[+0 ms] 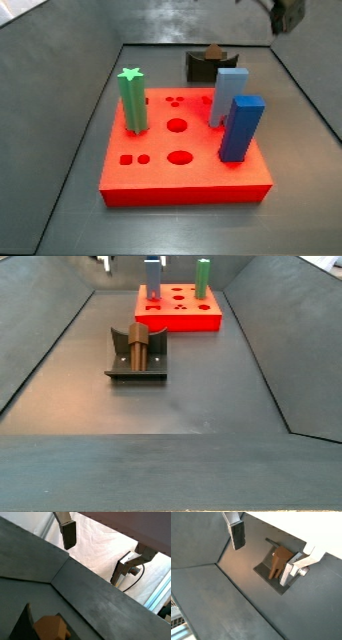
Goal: Pick up the 3 prong object. Move up. Rotate the 3 prong object. Place the 3 prong object on the fixture. Regrasp the 3 prong object. Move to above the board. Insert the 3 prong object.
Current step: Regrasp the 3 prong object.
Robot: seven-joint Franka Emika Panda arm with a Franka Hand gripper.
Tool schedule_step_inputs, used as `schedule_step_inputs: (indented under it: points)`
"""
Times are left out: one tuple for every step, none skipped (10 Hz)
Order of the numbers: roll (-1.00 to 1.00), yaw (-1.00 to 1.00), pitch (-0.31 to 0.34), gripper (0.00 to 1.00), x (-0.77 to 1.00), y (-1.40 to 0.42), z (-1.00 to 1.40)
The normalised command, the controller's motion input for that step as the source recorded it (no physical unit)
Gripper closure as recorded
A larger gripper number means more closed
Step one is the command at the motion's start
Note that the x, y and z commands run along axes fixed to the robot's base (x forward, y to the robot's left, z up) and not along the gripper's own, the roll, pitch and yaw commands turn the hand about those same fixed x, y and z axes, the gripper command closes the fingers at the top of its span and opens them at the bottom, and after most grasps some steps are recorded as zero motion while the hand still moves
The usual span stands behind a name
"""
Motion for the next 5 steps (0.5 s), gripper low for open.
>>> schedule_step_inputs:
  points:
    - [0.12,0.16,-0.108,0.00,0.06,0.06,-1.00]
    - [0.10,0.12,-0.135,0.00,0.07,0.06,-1.00]
    - [0.08,0.07,-0.154,0.00,0.08,0.05,-1.00]
    - [0.07,0.03,-0.158,0.00,0.08,0.05,-1.00]
    - [0.06,0.00,-0.149,0.00,0.09,0.05,-1.00]
